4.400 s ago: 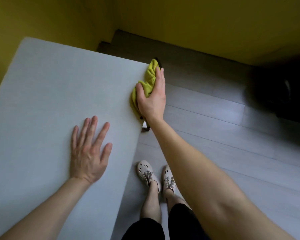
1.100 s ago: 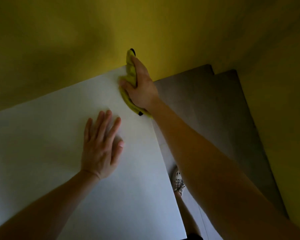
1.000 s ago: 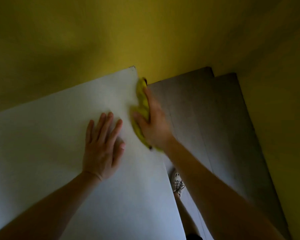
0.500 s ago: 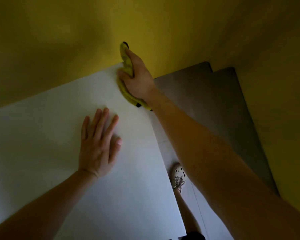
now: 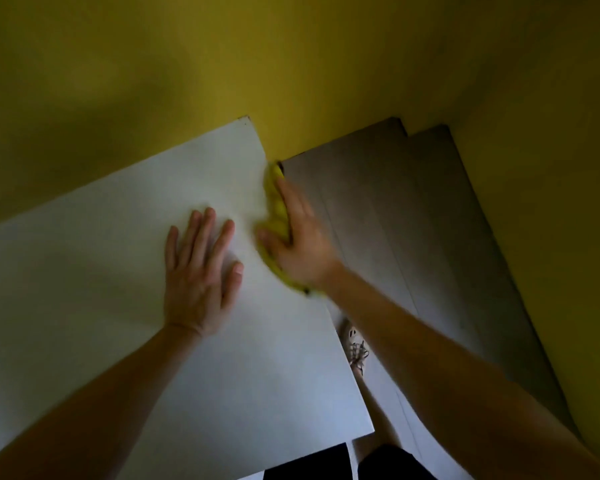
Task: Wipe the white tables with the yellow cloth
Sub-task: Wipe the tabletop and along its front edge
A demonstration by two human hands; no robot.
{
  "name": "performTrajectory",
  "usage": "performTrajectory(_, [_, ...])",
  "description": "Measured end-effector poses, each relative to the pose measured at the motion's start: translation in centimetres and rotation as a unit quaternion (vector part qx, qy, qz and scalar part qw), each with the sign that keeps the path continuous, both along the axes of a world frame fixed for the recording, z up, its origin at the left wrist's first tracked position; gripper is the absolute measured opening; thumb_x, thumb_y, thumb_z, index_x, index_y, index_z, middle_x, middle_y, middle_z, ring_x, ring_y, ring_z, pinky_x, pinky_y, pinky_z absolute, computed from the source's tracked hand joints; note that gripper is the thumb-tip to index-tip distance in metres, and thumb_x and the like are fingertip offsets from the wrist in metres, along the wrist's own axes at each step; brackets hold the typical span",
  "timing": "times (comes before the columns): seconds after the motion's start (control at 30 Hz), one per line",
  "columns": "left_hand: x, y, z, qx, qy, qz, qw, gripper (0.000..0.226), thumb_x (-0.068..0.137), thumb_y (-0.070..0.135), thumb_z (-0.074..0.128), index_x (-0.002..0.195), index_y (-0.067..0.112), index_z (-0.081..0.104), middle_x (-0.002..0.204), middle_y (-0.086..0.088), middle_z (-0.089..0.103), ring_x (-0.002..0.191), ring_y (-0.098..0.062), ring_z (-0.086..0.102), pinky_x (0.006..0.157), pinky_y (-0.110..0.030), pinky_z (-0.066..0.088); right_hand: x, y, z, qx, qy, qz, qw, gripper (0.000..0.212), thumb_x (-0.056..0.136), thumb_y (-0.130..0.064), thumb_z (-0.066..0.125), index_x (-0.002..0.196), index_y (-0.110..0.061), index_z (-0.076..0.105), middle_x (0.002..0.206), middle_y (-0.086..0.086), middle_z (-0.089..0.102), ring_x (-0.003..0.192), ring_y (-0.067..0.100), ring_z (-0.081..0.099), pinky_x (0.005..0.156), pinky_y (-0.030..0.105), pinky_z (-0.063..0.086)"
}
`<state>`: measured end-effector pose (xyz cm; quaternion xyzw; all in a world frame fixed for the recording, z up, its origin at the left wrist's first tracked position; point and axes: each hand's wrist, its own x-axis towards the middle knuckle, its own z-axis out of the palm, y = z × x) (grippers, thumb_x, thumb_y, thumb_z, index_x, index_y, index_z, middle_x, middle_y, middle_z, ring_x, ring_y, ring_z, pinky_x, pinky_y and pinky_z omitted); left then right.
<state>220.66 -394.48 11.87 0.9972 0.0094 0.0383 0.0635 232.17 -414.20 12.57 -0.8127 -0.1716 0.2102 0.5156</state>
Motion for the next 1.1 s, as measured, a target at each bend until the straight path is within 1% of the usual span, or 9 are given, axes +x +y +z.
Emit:
performTrajectory(0.1, [0.0,0.1,-0.1,0.001,-0.001,-0.002,1.0,0.068,0.106,0.045,0.042,0.167,0.014,0.04,0.179,-0.013,0.024,0.167,-0.033,0.02,0.128,-0.068,0.021,8.4,5.5,-0.9,-0.018,-0.009,-0.018,1.0,0.094,0.097,-0.038,0.071,0.173,-0.021,0.019,0.178,0.006,0.025,0.16,0.023,0.03,0.128,0.042,0.033])
performTrajectory(0.2, [0.0,0.1,-0.1,0.005,-0.005,0.002,1.0,0.068,0.107,0.045,0.043,0.167,0.015,0.039,0.179,-0.013,0.024,0.167,-0.031,0.02,0.129,-0.067,0.021,8.2,5.8,-1.4,-0.021,-0.033,-0.032,0.999,0.086,0.099,-0.037,0.067,0.172,-0.02,0.025,0.177,0.008,0.027,0.161,0.026,0.032,0.127,0.042,0.035])
performTrajectory(0.33, [-0.1,0.1,-0.2,0.007,-0.004,0.011,1.0,0.067,0.108,0.045,0.044,0.168,0.016,0.039,0.179,-0.012,0.024,0.167,-0.03,0.018,0.129,-0.066,0.02,-4.8,-2.8,-0.2,-0.004,-0.058,-0.042,0.997,0.073,0.105,-0.022,0.067,0.169,-0.016,0.034,0.177,0.003,0.029,0.159,0.018,0.036,0.126,0.025,0.031])
performTrajectory(0.5, [-0.3,-0.3,-0.4,0.008,-0.018,0.011,1.0,0.066,0.11,0.046,0.043,0.168,0.017,0.037,0.179,-0.012,0.023,0.167,-0.03,0.018,0.129,-0.066,0.02,-18.0,-11.7,1.7,-0.041,-0.02,-0.01,0.999,0.084,0.102,-0.017,0.075,0.171,-0.023,0.027,0.179,-0.009,0.022,0.163,0.012,0.03,0.128,0.038,0.036])
performTrajectory(0.63, [-0.3,-0.2,-0.6,0.014,-0.022,0.009,1.0,0.065,0.111,0.048,0.04,0.168,0.018,0.038,0.179,-0.012,0.025,0.167,-0.03,0.019,0.13,-0.064,0.02,-7.7,-4.7,0.5,-0.041,-0.007,-0.03,0.999,0.086,0.102,-0.036,0.071,0.173,-0.028,0.022,0.178,-0.002,0.025,0.159,0.02,0.036,0.127,0.03,0.032])
performTrajectory(0.73, [-0.2,0.0,-1.0,0.024,-0.034,0.005,0.999,0.064,0.112,0.049,0.039,0.168,0.018,0.038,0.178,-0.012,0.027,0.167,-0.031,0.021,0.131,-0.063,0.019,4.2,3.4,0.3,-0.067,-0.006,-0.062,0.996,0.087,0.098,-0.032,0.074,0.171,-0.027,0.027,0.177,0.001,0.028,0.159,0.021,0.035,0.122,0.026,0.031])
performTrajectory(0.83, [-0.3,-0.1,-1.2,0.028,-0.042,0.006,0.999,0.064,0.112,0.05,0.038,0.168,0.019,0.038,0.178,-0.013,0.027,0.167,-0.031,0.022,0.132,-0.061,0.017,7.9,6.4,0.9,-0.113,-0.016,-0.047,0.992,0.085,0.1,-0.035,0.069,0.172,-0.029,0.024,0.178,-0.002,0.027,0.158,0.021,0.036,0.118,0.027,0.034])
performTrajectory(0.93, [-0.3,0.0,-1.3,0.028,-0.048,0.006,0.998,0.064,0.112,0.051,0.037,0.167,0.02,0.038,0.178,-0.012,0.028,0.167,-0.029,0.021,0.132,-0.06,0.018,1.5,2.1,0.7,-0.093,-0.024,-0.078,0.992,0.08,0.102,-0.037,0.07,0.17,-0.03,0.029,0.172,0.001,0.038,0.153,0.023,0.043,0.114,0.023,0.034])
performTrajectory(1.1, [-0.2,0.0,-1.2,0.019,-0.049,0.007,0.999,0.064,0.11,0.051,0.04,0.168,0.024,0.036,0.178,-0.011,0.026,0.167,-0.029,0.019,0.132,-0.061,0.017,-18.8,-10.7,2.5,-0.141,0.0,-0.116,0.983,0.067,0.104,-0.05,0.065,0.164,-0.042,0.036,0.151,-0.008,0.057,0.129,0.017,0.059,0.106,0.027,0.045])
